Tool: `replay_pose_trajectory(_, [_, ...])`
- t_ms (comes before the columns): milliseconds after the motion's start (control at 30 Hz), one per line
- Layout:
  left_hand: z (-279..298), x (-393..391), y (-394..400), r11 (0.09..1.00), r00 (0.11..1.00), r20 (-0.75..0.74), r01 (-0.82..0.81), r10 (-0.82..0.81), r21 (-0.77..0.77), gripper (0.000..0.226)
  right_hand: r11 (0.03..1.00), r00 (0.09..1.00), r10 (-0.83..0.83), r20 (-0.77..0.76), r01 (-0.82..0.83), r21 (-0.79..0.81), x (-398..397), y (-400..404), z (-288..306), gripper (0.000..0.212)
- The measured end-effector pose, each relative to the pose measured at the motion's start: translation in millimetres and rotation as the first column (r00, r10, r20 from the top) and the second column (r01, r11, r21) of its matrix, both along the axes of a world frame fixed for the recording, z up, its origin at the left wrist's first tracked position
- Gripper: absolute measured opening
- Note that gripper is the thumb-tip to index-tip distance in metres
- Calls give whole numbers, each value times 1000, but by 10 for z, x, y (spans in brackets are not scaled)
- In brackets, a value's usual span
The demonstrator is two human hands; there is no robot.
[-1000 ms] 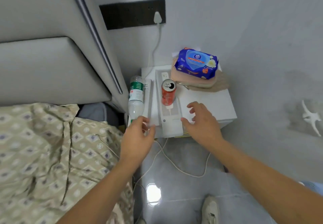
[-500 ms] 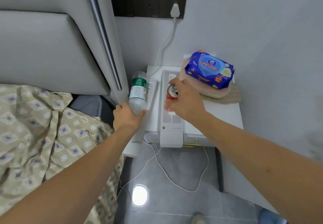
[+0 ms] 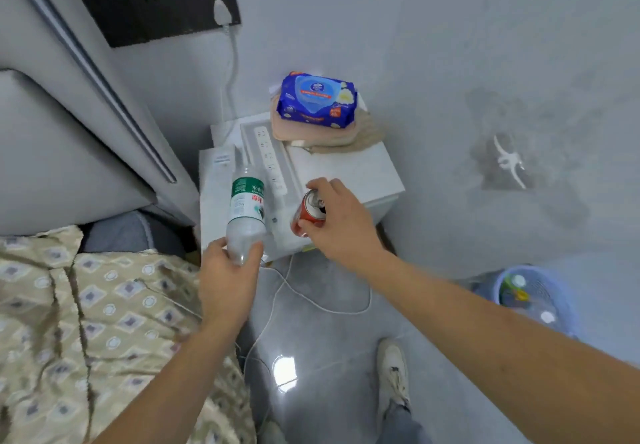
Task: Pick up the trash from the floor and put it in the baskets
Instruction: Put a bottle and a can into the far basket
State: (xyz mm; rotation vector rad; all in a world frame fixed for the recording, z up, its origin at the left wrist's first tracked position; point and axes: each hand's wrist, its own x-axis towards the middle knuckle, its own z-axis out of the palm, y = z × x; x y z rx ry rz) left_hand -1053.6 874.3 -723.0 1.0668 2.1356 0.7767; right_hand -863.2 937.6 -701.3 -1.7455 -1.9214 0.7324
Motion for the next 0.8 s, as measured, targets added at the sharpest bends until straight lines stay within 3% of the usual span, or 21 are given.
replay_pose_trajectory(200, [262, 760, -514, 960, 958, 61, 280, -279, -16, 24, 967, 971, -241, 11, 241, -88, 879, -978, -85, 56])
replay_pose_trajectory(333, [123, 1330, -748, 891, 896, 45, 444, -442, -92, 45, 916, 924, -382, 20, 382, -127, 1602, -1522, -218, 56])
replay_pose_trajectory(567, [-210, 2715, -1232, 665, 688, 3, 703, -726, -252, 44, 812, 828, -558, 51, 558, -173, 2971, -2454, -640, 48])
replay_pose_trajectory(700, [-437, 3803, -1316, 548, 581, 32, 784, -814, -292, 32, 720, 737, -671, 75, 673, -172, 3893, -2751, -932, 46])
replay_pose_trajectory(800, [-752, 4612, -1184, 488, 514, 13, 823, -858, -292, 38, 661, 679, -728, 90, 731, -168, 4584, -2790, -1241, 44])
